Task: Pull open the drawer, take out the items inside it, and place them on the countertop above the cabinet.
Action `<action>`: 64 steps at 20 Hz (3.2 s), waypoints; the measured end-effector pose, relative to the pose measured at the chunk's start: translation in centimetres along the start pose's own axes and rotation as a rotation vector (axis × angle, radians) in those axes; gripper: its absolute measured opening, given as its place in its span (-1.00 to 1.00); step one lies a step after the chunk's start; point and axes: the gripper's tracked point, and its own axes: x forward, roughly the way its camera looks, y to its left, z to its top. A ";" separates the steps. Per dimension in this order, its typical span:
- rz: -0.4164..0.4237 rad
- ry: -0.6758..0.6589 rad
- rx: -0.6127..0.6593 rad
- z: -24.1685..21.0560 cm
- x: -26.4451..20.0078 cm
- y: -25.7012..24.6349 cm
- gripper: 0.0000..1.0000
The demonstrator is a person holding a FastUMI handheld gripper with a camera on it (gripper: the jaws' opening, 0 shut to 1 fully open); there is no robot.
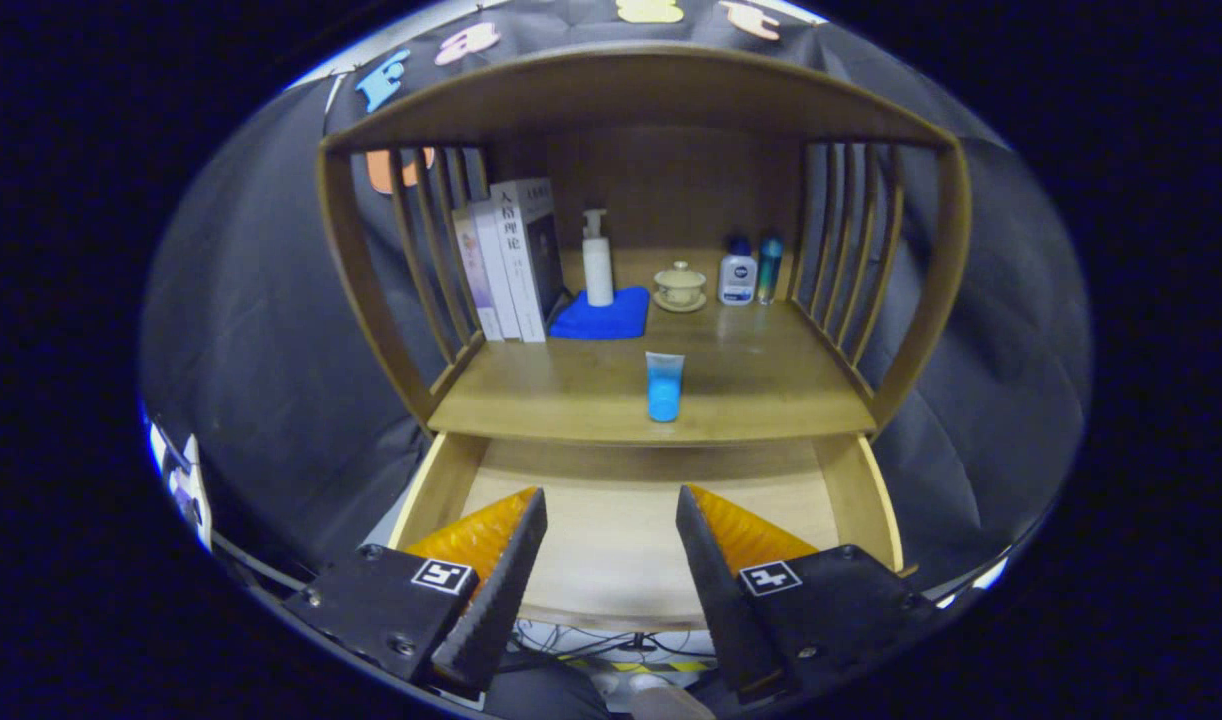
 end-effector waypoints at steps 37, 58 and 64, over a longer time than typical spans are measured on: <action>-0.137 -0.343 -0.040 -19.9 5.1 -3.9 0.97; -0.125 -0.465 -0.068 -14.3 10.4 -4.1 0.99; -0.135 -0.454 -0.052 -12.3 13.7 -4.3 0.99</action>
